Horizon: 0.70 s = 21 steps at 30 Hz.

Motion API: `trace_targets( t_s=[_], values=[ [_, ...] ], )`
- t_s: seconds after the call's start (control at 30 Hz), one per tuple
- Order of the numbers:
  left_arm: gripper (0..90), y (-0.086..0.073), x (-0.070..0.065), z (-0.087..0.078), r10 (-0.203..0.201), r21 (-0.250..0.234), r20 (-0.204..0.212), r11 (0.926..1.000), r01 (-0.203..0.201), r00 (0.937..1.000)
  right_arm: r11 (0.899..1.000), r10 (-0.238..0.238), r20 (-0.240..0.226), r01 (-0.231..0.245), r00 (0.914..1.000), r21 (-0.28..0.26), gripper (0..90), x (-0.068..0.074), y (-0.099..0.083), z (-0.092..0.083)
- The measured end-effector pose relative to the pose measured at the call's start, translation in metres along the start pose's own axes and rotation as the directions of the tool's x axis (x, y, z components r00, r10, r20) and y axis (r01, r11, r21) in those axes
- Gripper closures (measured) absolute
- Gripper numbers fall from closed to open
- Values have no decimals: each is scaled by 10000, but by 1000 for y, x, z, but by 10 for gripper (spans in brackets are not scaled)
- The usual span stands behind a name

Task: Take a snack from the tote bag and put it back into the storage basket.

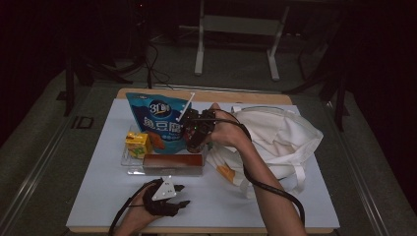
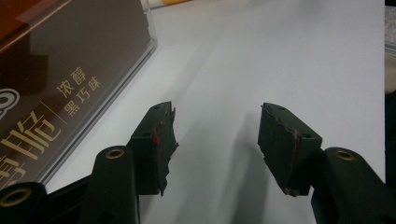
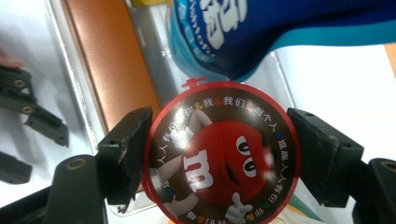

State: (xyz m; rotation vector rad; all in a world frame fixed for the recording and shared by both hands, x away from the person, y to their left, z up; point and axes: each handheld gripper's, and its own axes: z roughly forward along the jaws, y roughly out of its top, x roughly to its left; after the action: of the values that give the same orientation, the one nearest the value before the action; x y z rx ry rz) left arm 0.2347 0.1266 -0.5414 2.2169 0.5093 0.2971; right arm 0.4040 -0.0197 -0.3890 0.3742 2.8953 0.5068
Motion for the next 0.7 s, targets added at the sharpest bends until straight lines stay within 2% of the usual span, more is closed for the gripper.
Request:
trace_targets(
  t_s=[0.07, 0.7],
  values=[
    [456, 0, 0, 0, -1, -2, -5, 10000, 1, 10000, 10000, -52, 136, 52, 9999, -37, 259, 0, 1, 1],
    [456, 0, 0, 0, 29, -13, 7, 10000, -29, 10000, 9997, -153, 267, 148, 9995, 204, 258, 3, 2, 13]
  ],
)
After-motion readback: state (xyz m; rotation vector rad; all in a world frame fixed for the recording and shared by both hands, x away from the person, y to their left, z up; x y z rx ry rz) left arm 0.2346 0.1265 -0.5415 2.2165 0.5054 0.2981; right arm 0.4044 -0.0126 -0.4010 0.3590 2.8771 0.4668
